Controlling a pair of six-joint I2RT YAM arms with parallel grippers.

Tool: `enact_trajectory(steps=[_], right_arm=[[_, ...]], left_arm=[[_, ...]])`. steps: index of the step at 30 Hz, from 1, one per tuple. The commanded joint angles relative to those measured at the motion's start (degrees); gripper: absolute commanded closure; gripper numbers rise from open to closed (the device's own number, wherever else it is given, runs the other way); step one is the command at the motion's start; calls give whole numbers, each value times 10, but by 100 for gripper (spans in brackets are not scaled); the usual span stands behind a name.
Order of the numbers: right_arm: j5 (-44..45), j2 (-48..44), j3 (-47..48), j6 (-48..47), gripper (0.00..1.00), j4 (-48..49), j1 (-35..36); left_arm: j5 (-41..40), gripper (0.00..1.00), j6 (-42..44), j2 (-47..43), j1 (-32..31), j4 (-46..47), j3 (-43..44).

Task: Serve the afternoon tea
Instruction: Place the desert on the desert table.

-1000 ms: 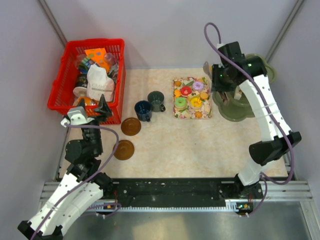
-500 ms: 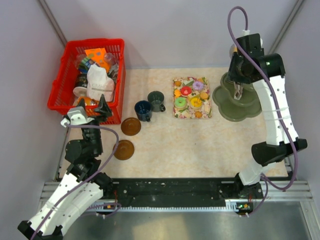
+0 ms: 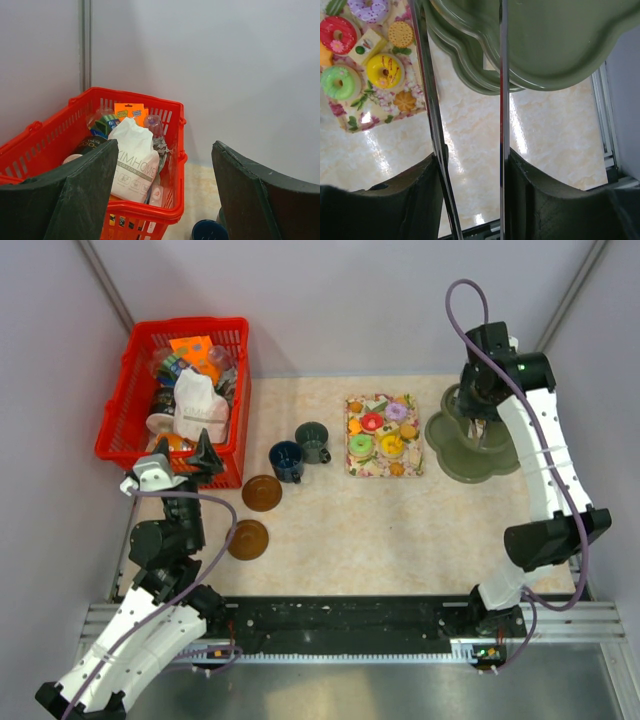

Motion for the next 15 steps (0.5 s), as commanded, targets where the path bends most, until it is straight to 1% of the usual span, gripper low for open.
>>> enact_trajectory(steps=[1, 5, 15], right_arm=[[1, -18, -15, -2, 53, -37, -14], [1, -23, -27, -3, 51, -34, -19], [-3, -34, -10, -6, 49, -30, -20]], left_arm=[[2, 20, 1, -6, -1, 19, -1], [1, 20, 1, -6, -1, 19, -2], [2, 20, 1, -6, -2, 19, -1]])
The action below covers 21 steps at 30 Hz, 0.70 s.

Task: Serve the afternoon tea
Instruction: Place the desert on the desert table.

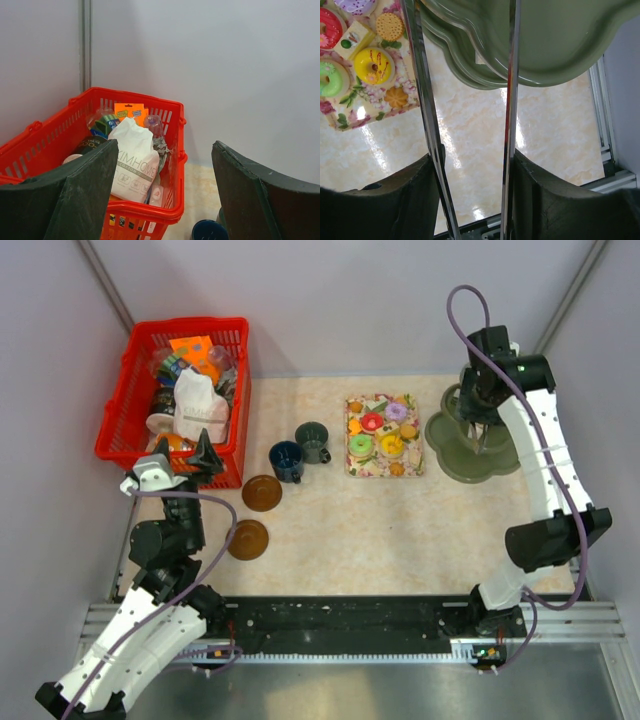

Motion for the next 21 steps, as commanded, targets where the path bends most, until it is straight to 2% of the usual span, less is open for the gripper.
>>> enact_trajectory(steps=[1, 15, 21], right_arm=[[-1, -30, 22, -4, 49, -31, -5], [-2, -68, 36, -15, 49, -13, -6], [-27, -84, 29, -20, 52, -8, -3]], left_arm=[[2, 20, 1, -5, -1, 19, -1], [2, 20, 1, -2, 0, 19, -1], [2, 20, 1, -1, -2, 19, -1]])
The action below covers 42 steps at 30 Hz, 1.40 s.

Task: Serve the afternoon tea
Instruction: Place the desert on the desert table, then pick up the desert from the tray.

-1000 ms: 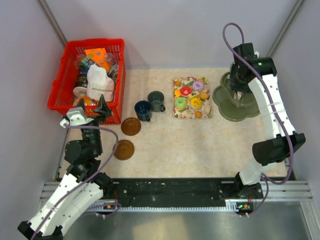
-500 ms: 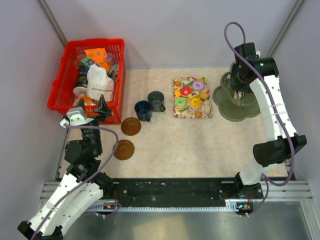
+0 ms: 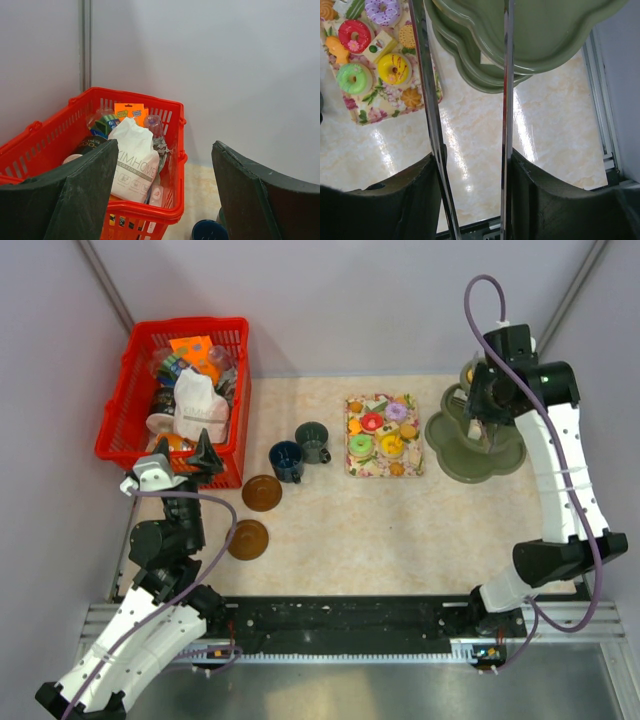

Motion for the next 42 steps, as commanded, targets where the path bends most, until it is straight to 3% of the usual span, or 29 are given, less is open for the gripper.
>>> enact_trajectory(steps=[1, 12, 19, 30, 42], right_arm=[[-17, -34, 19, -12, 53, -7, 2], [-10, -31, 12, 1, 54, -46, 127], [-45, -37, -79, 26, 54, -50, 179], [-108, -29, -260, 31, 53, 25, 189], [-91, 54, -280, 18, 52, 79, 189]], left_arm=[[2, 20, 1, -2, -1, 19, -2], [3, 20, 2, 2, 0, 18, -1], [2, 20, 1, 2, -1, 18, -1], [3, 20, 1, 6, -1, 17, 0], [2, 20, 2, 2, -1, 18, -1]])
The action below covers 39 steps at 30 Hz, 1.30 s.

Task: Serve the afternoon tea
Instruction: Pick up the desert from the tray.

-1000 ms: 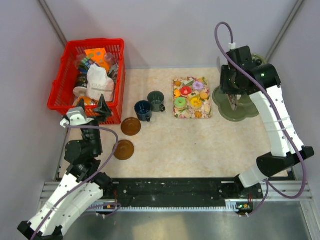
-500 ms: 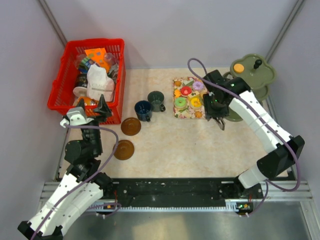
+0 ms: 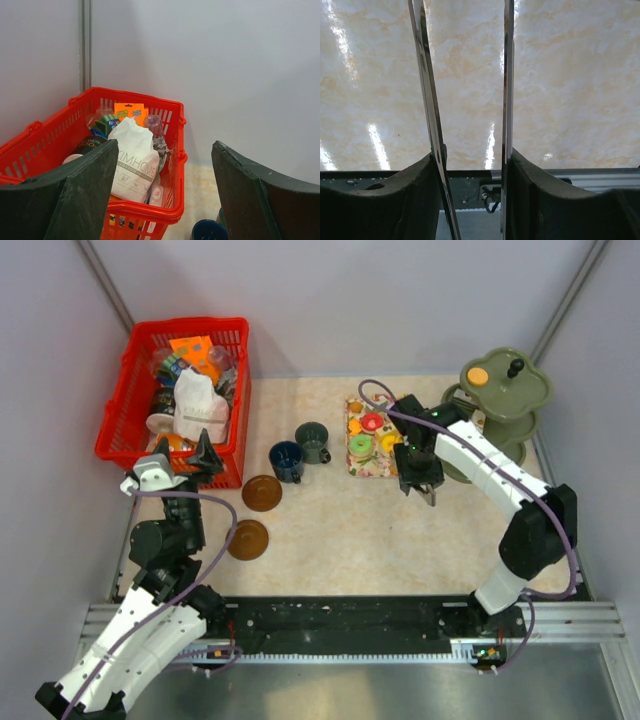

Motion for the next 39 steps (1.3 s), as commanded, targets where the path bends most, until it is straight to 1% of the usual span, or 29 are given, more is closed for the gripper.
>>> enact_trajectory(steps=[1, 12, 25, 39], right_arm=[[10, 26, 7, -9, 52, 35, 6], [5, 72, 15, -20, 49, 53, 5], [35, 90, 18, -23, 48, 55, -4], [25, 110, 4, -32, 48, 71, -6]], left_arm=[[3, 20, 2, 1, -2, 18, -2], [0, 20, 6, -1, -2, 19, -2], [0, 20, 7, -1, -1, 20, -2], [1, 20, 7, 0, -2, 20, -2]])
